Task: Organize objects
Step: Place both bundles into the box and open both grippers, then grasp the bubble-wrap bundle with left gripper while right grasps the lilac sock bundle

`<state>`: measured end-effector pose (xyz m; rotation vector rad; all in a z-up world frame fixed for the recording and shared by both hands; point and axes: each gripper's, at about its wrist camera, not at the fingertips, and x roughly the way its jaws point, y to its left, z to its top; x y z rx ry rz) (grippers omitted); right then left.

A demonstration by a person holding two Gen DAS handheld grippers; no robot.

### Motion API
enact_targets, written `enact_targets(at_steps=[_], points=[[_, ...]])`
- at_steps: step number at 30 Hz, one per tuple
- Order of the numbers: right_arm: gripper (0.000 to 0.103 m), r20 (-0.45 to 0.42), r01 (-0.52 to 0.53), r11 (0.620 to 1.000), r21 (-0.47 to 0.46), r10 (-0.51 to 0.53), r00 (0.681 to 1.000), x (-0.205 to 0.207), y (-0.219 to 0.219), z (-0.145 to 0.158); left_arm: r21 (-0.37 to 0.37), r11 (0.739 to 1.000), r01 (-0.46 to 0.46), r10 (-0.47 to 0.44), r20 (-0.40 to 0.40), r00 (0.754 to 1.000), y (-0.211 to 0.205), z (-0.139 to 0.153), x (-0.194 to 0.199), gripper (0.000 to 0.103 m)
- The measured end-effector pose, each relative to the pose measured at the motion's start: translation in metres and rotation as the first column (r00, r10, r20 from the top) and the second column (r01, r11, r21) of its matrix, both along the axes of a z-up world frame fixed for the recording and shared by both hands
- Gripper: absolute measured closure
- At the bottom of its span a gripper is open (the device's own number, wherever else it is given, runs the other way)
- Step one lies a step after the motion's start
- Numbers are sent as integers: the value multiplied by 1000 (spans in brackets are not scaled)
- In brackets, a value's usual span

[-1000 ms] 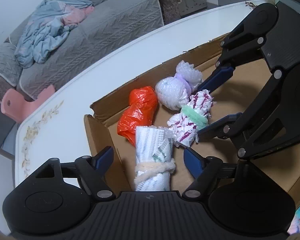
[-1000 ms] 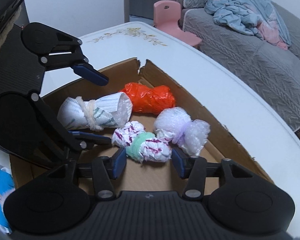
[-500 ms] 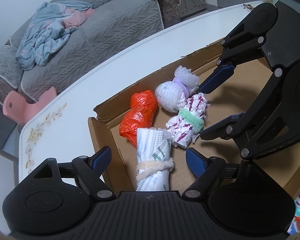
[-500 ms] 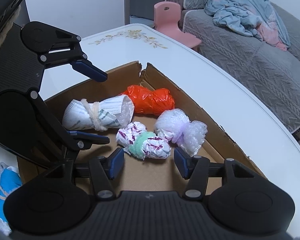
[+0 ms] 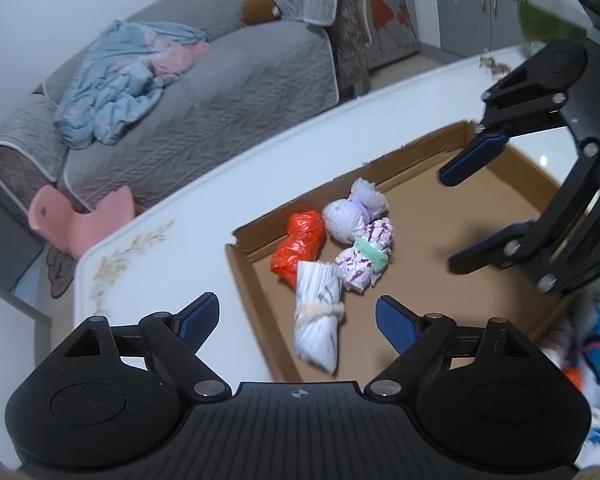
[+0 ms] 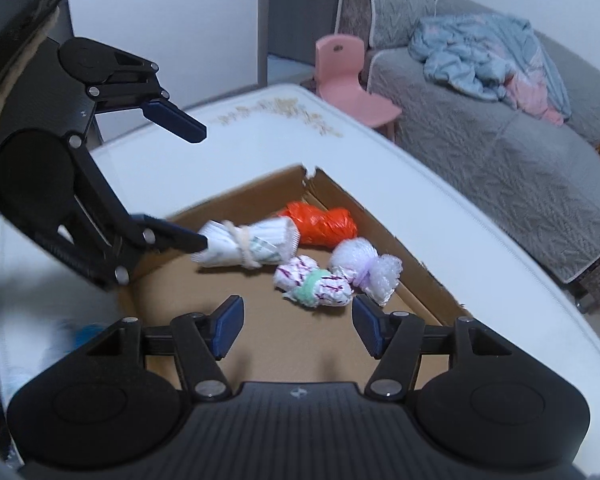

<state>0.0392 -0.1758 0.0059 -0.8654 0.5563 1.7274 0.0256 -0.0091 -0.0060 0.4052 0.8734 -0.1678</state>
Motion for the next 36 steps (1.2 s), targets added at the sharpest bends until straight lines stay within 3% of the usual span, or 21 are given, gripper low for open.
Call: enact_targets(at_steps=[4,6,11,17,22,25,29,36], points=[[46,13,-16,1000,26,15,1000,-7,-35,27,-23,1000,-12,13,28,1000,6,24,-40,9],[38,16,-12,999,45,11,1000,-12,-54,39,-37,999,-13,15,33,999,9,32,-62,7],[32,-3,12,997,82,-11,1000,-20,-113,51,-56,998,8,-9,-11,1000,5,26,-117,4],[31,-20,58,998,-6,-58,998,-43,-166,6,-43,998,55,-61,-137,989,-28,-14,-159,4],[33,14,46,995,-92,-45,999,-63,-176,-31,-70,997,26,-40,-216,976,-49,-50,-182,4],[35,57,45,988,-147,-37,998,-61,-176,-50,-5,999,40,-40,-240,970,-61,-70,-189,4],[37,54,59,977,-205,-48,997,-59,-174,-67,-17,999,30,-33,-257,966,-62,-77,-188,4],[42,64,48,961,-271,-32,997,-66,-163,-89,-105,990,-92,56,-300,952,-49,-83,-177,4]])
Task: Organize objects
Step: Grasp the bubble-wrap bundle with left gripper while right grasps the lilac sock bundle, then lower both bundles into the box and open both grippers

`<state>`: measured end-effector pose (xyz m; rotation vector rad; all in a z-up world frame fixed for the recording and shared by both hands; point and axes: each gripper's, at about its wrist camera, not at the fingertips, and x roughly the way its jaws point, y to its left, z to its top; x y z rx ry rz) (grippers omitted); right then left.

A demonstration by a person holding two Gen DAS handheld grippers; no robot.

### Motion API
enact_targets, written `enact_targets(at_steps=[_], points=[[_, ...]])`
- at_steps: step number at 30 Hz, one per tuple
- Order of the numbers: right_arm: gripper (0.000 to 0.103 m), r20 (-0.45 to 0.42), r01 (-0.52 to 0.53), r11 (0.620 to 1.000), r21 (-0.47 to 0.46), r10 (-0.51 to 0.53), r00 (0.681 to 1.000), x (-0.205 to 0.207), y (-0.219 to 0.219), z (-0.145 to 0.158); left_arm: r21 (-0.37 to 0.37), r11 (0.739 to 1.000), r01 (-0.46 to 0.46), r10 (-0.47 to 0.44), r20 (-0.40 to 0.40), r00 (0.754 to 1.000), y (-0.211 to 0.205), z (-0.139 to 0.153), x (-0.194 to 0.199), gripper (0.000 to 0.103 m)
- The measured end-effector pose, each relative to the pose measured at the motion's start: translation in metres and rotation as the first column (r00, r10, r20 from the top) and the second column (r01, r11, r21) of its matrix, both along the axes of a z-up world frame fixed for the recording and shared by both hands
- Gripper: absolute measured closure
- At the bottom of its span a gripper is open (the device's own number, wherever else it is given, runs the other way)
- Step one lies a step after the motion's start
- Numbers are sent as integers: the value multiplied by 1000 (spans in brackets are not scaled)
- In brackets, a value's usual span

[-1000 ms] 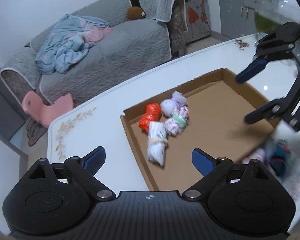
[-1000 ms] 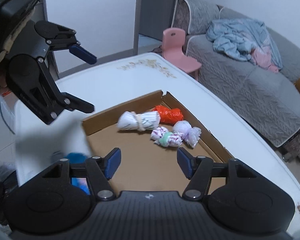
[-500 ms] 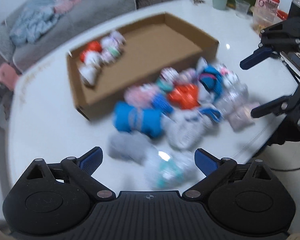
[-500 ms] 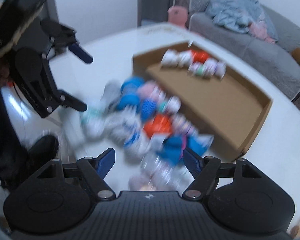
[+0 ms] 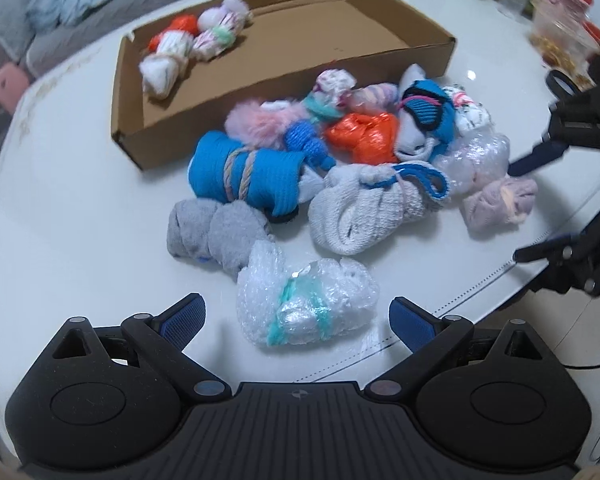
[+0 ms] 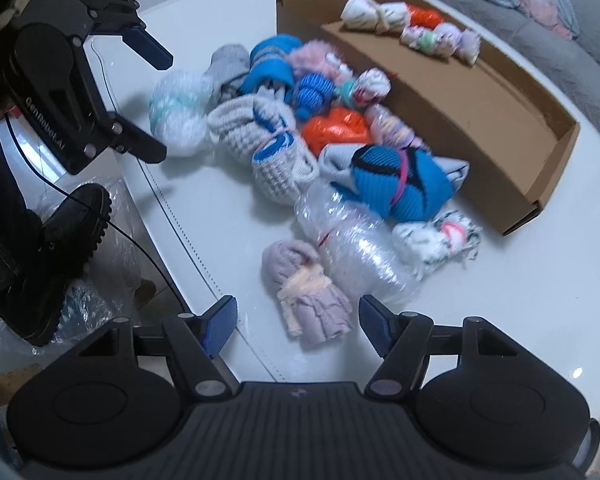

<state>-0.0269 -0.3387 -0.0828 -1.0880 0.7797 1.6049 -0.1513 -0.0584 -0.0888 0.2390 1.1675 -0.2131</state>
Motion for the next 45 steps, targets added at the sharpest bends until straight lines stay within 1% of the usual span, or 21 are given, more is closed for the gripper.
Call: enact_targets(at_steps=[1,2,4,5,6,7,8,9,13,17,22,28,31,34,36,39,41,43,45], points=[[45,2,-2,1000,-13,2,1000,-1,0,-4,-2,1000,-12,12,-4,1000,1,-2,1,4],[50,6,-3,1000,-21,3,1000,-3,-2,-7,-5,1000,-25,25,-6,1000,2,-4,2,4],[52,-10,1,1000,-26,-1,1000,-3,-1,-8,-20,998,-52,52,-17,998,4,-9,4,5],[56,-20,6,1000,-26,-6,1000,-2,-1,-8,-29,997,-65,65,-27,998,5,-12,5,7],[61,-27,12,1000,-25,-12,1000,0,-2,-7,-39,996,-76,74,-41,996,7,-14,5,12],[63,-31,16,1000,-26,-17,999,2,-5,-6,-54,995,-81,78,-58,995,8,-16,6,15],[69,-35,21,999,-26,-21,999,4,-5,-5,-72,994,-84,79,-72,994,9,-18,6,23],[74,-39,26,999,-26,-27,999,6,-5,-5,-83,993,-84,78,-80,994,9,-18,6,27],[74,-56,39,999,-33,-41,998,8,-6,-5,-85,994,-72,66,-72,995,8,-17,5,27],[75,-66,33,999,-39,-36,997,9,-4,-5,-94,993,-75,69,-72,995,10,-16,5,31],[76,-72,21,999,-44,-25,997,6,-8,-1,-75,996,-51,46,-64,997,6,-12,1,34],[76,-83,29,1000,-5,-29,996,10,-13,12,-60,997,-39,36,-44,998,6,-4,0,36],[76,-96,32,999,23,-29,995,13,-18,22,-34,999,-20,19,-24,1000,3,4,-2,37],[76,-106,34,997,70,-27,994,16,-20,35,-17,1000,-7,7,14,1000,3,20,1,37],[76,-115,45,993,106,-32,993,22,-21,45,-8,1000,0,0,52,999,7,37,4,37],[76,-130,83,983,164,-61,990,34,-20,62,-16,1000,-13,14,116,993,16,65,15,37],[76,-156,116,972,206,-84,984,44,-17,74,-26,999,-24,27,140,990,25,78,24,37],[76,-173,147,957,251,-105,979,53,-12,85,-6,1000,-26,26,177,984,31,90,36,36],[76,-191,185,937,297,-131,973,64,-4,96,-8,999,-45,46,203,978,40,100,51,36]])
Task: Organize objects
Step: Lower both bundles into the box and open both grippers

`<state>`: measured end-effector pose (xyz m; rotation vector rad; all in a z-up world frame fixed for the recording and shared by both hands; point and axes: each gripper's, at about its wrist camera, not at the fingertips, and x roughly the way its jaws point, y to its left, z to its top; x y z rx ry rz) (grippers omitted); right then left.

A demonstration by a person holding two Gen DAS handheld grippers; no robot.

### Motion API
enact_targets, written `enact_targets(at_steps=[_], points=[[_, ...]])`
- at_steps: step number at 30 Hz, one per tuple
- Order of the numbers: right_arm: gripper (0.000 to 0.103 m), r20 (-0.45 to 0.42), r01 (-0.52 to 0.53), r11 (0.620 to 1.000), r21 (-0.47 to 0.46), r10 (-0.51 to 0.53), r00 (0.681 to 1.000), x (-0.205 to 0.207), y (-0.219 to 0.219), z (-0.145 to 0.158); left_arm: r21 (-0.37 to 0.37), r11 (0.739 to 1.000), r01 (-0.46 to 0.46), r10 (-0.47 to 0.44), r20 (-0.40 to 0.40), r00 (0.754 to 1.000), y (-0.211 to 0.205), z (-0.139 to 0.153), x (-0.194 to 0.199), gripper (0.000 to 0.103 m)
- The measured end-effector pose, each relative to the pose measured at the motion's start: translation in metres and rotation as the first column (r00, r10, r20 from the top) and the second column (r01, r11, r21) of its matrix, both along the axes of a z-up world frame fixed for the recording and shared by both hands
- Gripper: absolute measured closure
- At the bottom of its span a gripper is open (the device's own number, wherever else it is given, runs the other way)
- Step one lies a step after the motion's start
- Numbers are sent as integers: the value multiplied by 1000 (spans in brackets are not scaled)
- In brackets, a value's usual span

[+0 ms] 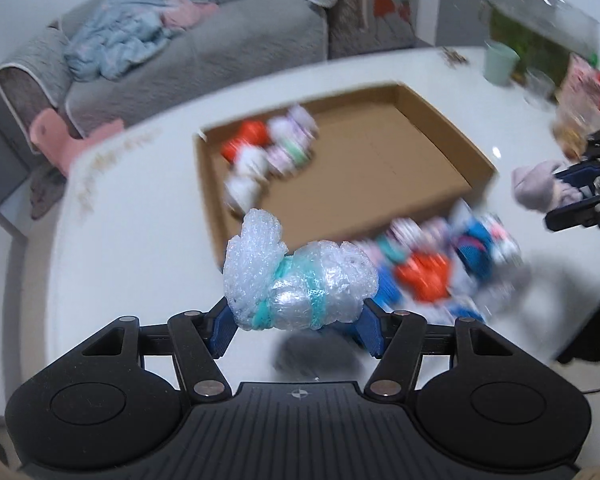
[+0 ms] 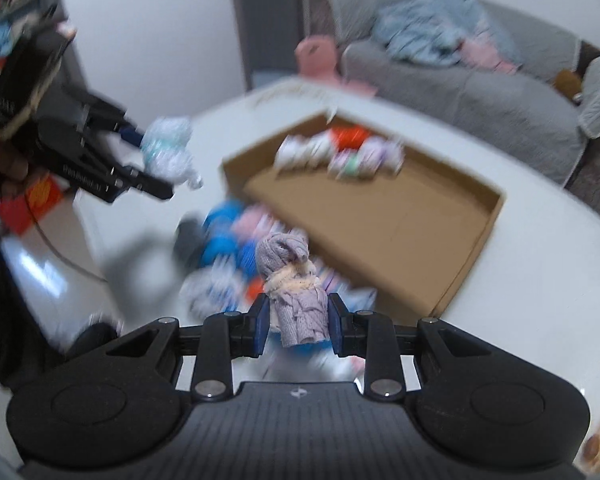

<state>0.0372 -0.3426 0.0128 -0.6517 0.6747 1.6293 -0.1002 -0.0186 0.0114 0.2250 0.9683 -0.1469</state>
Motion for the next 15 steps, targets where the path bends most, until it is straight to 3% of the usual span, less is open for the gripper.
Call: enact_targets(at_steps=[5,9,15], points=[[76,31,52,996,80,-54,998,20,41,20,-54,997,-61,64,61,996,14,17,48,36],[76,41,49,991,128,-55,998,24,83,31,-70,996,-47,53,78,996,10,18,83,36],[76,2,23,991,135,-24,1000,17,138,13,-79,997,-7,12,54,998,0,3,112,36]])
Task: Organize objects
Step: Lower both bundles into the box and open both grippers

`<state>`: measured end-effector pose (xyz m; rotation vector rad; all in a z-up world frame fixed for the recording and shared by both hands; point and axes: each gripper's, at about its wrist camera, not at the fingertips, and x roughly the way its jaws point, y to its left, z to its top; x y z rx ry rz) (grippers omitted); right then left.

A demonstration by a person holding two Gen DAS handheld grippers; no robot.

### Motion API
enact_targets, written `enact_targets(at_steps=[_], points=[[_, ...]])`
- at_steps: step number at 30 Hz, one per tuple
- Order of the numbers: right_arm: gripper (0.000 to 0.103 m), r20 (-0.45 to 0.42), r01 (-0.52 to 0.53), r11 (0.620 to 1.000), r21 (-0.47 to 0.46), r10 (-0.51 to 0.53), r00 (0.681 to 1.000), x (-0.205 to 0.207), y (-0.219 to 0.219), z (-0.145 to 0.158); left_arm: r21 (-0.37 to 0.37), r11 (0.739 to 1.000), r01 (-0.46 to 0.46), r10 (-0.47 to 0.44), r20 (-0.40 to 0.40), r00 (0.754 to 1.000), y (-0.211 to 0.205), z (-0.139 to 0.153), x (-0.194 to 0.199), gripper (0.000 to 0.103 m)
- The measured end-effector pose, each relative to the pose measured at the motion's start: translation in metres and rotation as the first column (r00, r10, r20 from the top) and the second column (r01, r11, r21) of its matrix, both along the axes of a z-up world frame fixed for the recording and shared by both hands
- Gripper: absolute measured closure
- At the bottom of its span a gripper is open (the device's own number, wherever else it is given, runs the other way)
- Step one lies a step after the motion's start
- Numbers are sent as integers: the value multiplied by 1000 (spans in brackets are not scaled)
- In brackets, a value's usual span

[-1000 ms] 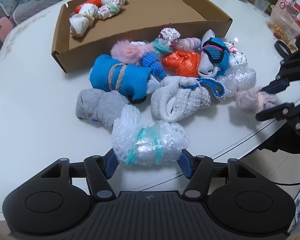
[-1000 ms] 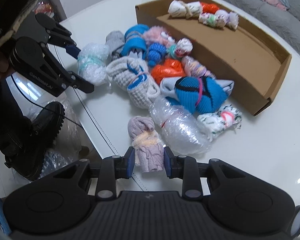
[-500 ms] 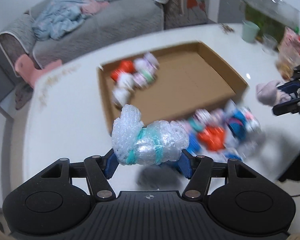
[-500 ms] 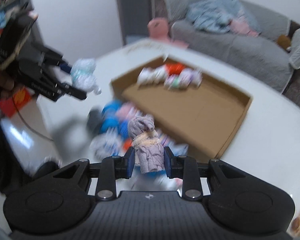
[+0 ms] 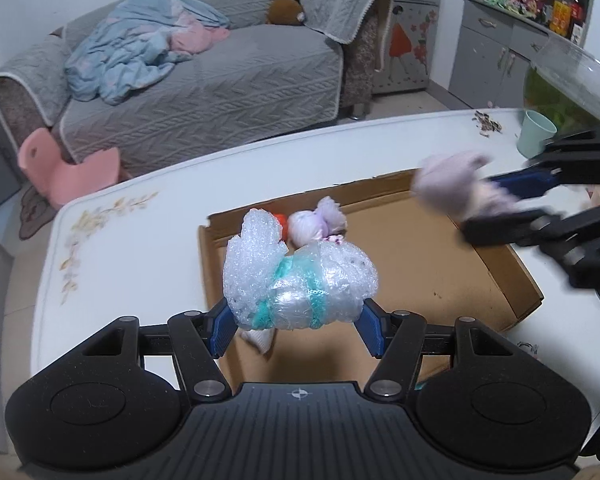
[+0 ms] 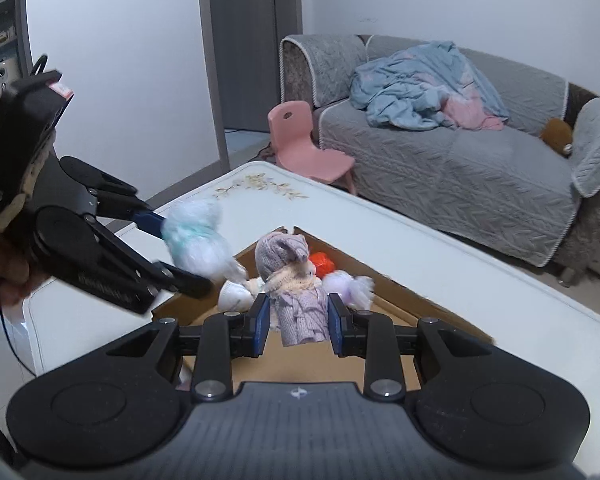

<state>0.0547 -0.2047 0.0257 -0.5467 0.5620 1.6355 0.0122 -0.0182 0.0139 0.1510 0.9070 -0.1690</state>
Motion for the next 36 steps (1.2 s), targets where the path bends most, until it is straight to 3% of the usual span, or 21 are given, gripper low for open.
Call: enact_targets(at_steps=[6,13,36], points=[[76,26,-40,995,-94,42,999,-13,33,-28,5,1000,23,-23,-64,998,-6,-34,15,36],[76,62,-58,980,-193,71,996,-25,39,-57,51,998,29,-21,-150,988,-1,-73,14,36],[75,7,-92,958,-272,97,995,-29,68,-89,99,995,-15,35,-199,979,-4,-105,28,33]])
